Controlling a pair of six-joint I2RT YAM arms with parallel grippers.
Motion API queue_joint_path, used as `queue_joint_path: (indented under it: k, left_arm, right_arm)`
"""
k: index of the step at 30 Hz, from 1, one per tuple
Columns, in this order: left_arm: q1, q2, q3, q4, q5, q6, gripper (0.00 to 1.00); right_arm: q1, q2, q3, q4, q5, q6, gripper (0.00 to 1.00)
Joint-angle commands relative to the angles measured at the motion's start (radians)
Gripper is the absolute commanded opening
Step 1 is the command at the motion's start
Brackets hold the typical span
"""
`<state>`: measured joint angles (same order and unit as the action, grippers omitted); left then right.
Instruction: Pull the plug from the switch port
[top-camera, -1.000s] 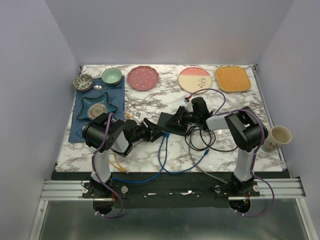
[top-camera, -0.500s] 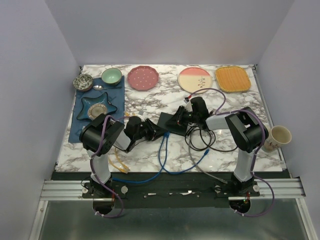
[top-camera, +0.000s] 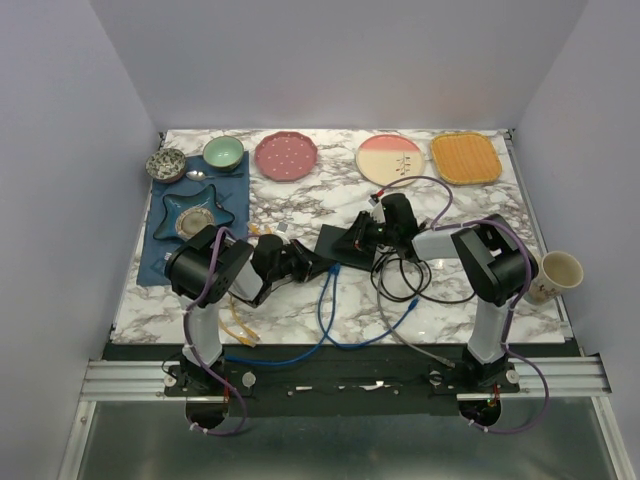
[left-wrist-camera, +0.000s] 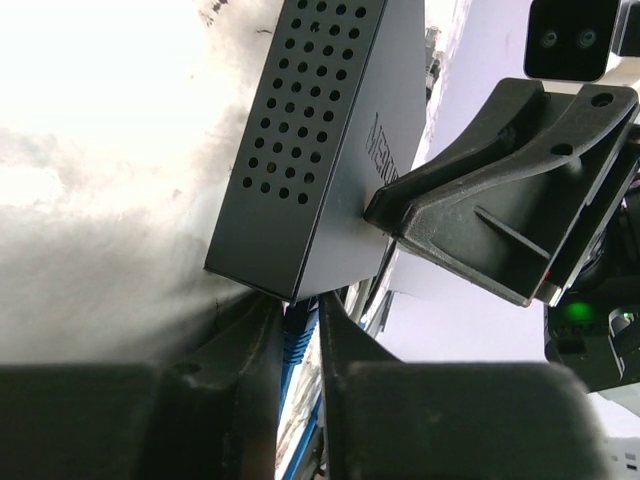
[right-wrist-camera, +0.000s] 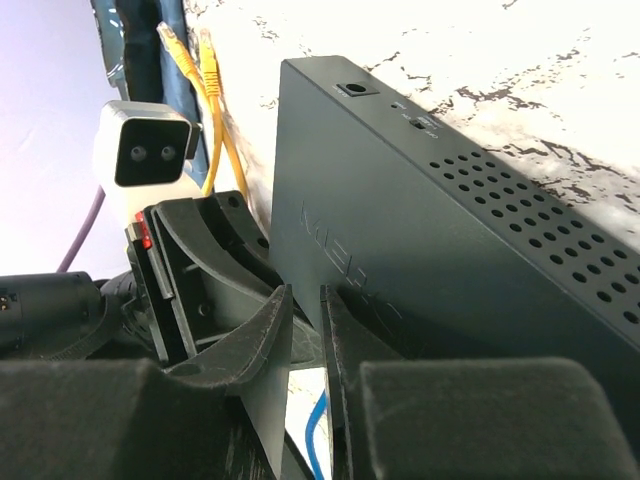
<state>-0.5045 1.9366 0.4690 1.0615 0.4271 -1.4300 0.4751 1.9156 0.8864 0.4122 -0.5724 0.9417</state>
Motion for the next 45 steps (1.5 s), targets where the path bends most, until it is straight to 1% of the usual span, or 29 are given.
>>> queue_joint_path:
  k: [1,7,8,10,14,19,27,33,39,45]
  left_arm:
    - [-0.008,0.039,0.008,0.035,-0.022,-0.004,0.17]
    - [-0.008,0.056,0.002,0.072,-0.016,-0.02,0.05]
    - [-0.006,0.058,-0.001,0.074,-0.014,-0.02,0.02]
    - [-0.006,0.061,-0.003,0.083,-0.014,-0.023,0.0]
    - [-0.003,0.065,-0.007,0.092,-0.013,-0.029,0.0]
    - [-0.003,0.076,-0.012,0.115,-0.014,-0.04,0.0]
    - [-0.003,0.081,-0.016,0.127,-0.014,-0.049,0.0]
    - [-0.003,0.07,-0.027,0.123,-0.004,-0.049,0.0]
    - [0.003,0.038,-0.053,0.094,0.03,-0.044,0.0]
    - [0.014,-0.017,-0.07,0.029,0.05,-0.027,0.0]
  right_arm:
    - [0.005,0.013,-0.02,-0.121,0.089,-0.053,0.26]
    - [0.007,-0.001,-0.023,-0.131,0.098,-0.061,0.26]
    - [0.008,-0.012,-0.026,-0.133,0.118,-0.067,0.26]
    - [0.017,-0.07,-0.04,-0.154,0.149,-0.081,0.26]
    - [0.054,-0.185,-0.062,-0.242,0.241,-0.158,0.26]
    - [0.091,-0.228,-0.089,-0.309,0.295,-0.205,0.26]
    - [0.115,-0.17,-0.061,-0.34,0.292,-0.23,0.26]
    - [0.115,-0.101,0.032,-0.398,0.348,-0.225,0.25]
    - [0.114,-0.07,0.112,-0.441,0.385,-0.215,0.24]
    - [0.114,-0.078,0.121,-0.443,0.416,-0.207,0.24]
